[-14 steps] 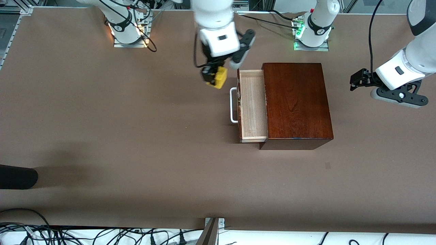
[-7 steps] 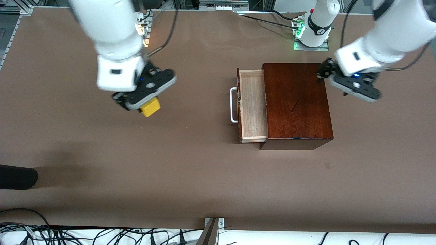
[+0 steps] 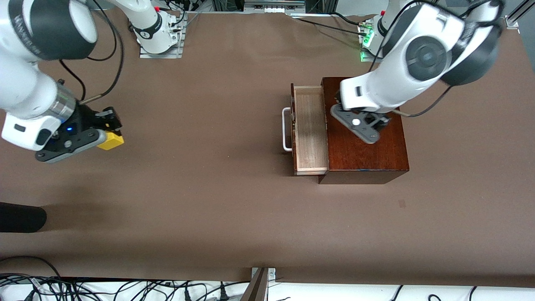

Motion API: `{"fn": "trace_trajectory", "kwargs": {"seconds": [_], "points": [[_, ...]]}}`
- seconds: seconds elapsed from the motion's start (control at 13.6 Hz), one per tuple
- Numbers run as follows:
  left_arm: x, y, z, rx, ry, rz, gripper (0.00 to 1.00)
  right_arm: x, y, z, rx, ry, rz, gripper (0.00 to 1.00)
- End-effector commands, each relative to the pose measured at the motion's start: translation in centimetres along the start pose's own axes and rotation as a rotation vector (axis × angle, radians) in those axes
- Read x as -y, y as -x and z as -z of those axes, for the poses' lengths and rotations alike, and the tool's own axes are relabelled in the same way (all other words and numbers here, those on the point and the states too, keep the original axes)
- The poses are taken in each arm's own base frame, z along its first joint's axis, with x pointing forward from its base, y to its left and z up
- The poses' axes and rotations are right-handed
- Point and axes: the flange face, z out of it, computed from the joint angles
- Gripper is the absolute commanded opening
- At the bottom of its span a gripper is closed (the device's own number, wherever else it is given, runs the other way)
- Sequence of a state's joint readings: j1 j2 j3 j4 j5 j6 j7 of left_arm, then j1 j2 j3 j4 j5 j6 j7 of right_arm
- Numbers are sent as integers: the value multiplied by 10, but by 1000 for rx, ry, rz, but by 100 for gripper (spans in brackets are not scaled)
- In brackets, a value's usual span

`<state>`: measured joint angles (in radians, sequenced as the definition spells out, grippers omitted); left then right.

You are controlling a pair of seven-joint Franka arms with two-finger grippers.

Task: Open drawer, take yellow block, close drawer
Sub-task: 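Lift the cube with the right gripper while the left gripper reaches the drawer, then push the drawer shut with the left gripper while the right gripper lowers the cube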

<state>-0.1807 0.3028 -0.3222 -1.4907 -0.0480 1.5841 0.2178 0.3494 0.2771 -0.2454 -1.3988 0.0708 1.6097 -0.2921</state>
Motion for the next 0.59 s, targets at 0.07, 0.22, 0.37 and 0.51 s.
{"fn": "trace_trajectory", "kwargs": {"seconds": [0.07,0.22,0.37,0.51], "points": [[-70,-23,-7,6,-19,-156,100,-27,48,-63,6,-61,-98,0],[-103,-47,-39,2,-32,-258,100,-29,54,-99,-18,-53,-118,0],[-150,-63,-66,2,-80,-358,100,-26,59,-135,-38,-40,-178,0],[-201,-77,-101,6,-143,-464,100,-24,62,-167,-61,-28,-222,0]]}}
